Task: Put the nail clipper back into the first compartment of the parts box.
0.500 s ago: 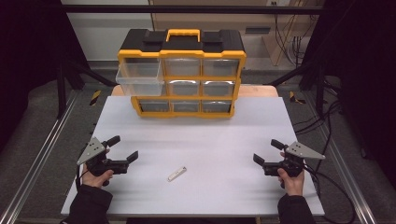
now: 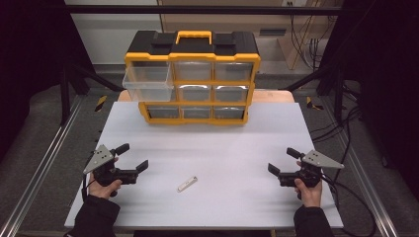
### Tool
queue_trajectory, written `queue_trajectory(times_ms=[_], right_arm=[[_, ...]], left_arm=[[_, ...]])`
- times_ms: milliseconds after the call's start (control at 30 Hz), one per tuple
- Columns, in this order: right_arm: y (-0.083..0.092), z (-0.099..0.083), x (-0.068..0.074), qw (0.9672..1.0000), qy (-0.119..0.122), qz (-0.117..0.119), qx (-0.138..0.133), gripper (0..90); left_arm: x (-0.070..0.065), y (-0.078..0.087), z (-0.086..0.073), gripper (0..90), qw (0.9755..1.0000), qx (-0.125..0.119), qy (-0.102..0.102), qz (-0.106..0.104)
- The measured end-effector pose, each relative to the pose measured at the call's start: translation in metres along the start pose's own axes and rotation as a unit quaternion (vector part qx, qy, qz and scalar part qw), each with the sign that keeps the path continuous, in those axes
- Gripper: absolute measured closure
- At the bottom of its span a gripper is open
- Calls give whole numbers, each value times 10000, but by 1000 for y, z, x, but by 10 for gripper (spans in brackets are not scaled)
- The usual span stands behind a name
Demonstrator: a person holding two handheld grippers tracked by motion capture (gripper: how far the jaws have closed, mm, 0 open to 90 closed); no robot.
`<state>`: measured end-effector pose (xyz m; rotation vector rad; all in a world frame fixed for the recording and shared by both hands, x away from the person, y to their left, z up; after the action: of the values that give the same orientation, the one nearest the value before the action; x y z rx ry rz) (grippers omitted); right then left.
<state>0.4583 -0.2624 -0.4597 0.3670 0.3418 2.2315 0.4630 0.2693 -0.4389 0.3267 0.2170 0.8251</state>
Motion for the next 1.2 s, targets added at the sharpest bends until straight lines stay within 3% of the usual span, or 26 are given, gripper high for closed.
queue_trajectory(times_ms=[500,1200], right_arm=[[0,-1,0,10000,42,9,33,6],[-1,-1,0,10000,63,-12,35,6]], left_arm=[[-16,-8,9,13,9999,45,-14,-163],[-46,-32,10,15,9978,454,-173,-461]])
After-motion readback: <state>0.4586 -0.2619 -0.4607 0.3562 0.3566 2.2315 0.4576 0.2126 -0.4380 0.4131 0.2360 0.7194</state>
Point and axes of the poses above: each handheld gripper's, and its own axes: y roughly backward along the jaws, z roughly out of its top, x roughly to its left, the point moved 3 cm from there along -y, roughly forward along the jaws, and after that the axes turned 6 degrees about x, right-handed, at the moved point
